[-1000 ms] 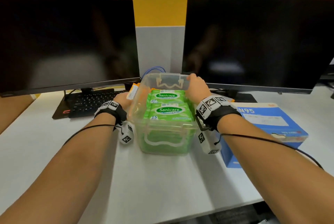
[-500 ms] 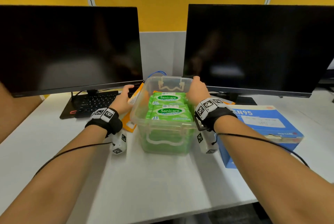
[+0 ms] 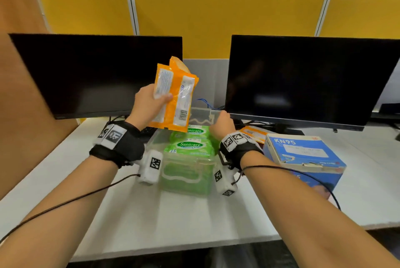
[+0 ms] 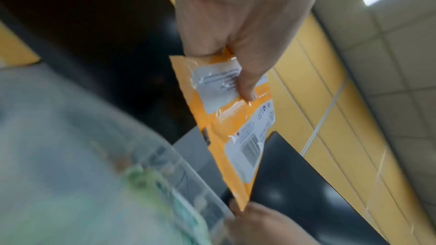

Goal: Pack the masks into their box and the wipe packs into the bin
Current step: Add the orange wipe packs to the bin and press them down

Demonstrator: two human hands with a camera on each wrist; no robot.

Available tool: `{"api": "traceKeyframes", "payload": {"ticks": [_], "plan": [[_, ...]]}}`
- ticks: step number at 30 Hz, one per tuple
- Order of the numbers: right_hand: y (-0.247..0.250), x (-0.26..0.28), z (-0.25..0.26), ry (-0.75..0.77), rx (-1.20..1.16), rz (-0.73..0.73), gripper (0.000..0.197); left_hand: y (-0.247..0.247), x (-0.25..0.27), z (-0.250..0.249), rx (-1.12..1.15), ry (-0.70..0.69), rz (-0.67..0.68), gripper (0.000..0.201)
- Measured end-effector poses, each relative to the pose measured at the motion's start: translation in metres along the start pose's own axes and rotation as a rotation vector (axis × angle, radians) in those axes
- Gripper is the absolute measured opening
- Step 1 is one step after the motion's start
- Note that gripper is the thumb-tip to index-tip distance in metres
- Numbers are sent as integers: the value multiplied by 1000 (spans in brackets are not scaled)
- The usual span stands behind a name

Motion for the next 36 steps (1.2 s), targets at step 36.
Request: {"api": "traceKeyframes", "payload": {"ticks": [36], "plan": [[25,-11,33,357,585,177,70,-23,51,33,281,444,-82,42]]}}
Point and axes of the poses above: each hand's wrist, its own x-axis away from the middle knuckle, its own y-axis out of the back of the hand, z = x × y, the point moved 2 cm from there along -x, towards the middle knuckle, and after that the axes turned 12 degrees about -z, right-handed, at the moved point
